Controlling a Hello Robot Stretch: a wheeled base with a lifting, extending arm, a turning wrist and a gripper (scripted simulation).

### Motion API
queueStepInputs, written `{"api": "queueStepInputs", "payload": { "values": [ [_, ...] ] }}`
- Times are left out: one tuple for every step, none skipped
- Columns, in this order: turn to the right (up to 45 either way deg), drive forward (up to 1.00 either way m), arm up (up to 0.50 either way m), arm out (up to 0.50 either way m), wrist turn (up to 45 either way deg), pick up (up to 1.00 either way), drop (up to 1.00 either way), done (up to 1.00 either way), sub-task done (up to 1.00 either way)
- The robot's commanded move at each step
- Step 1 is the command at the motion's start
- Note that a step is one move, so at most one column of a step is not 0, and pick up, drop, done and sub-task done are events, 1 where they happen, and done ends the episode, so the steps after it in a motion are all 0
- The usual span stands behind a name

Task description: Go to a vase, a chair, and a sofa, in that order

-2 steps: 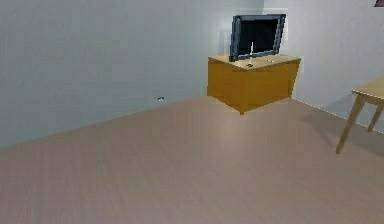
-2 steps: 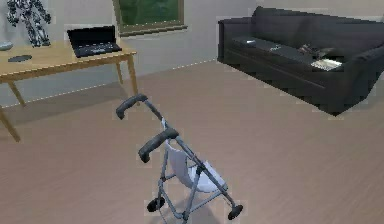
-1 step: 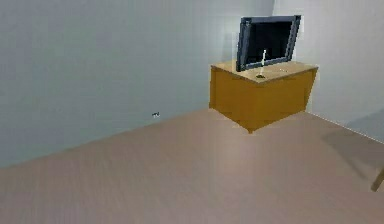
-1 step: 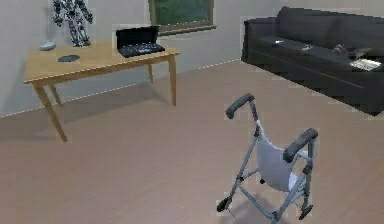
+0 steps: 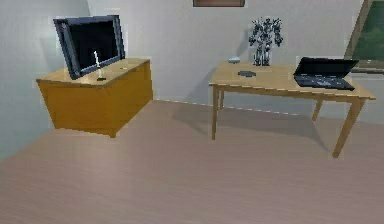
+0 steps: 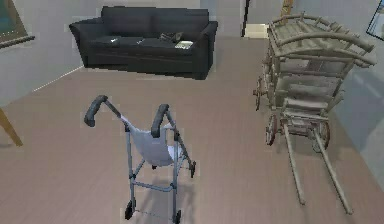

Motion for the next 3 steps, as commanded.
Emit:
{"api": "queueStepInputs", "payload": {
  "values": [
    [12.0,0.00,0.00,0.00,0.0,0.00,0.00,0.00,0.00],
    [0.0,0.80,0.00,0.00,0.0,0.00,0.00,0.00,0.00],
    [36.0,0.00,0.00,0.00,0.0,0.00,0.00,0.00,0.00]
  ]
}}
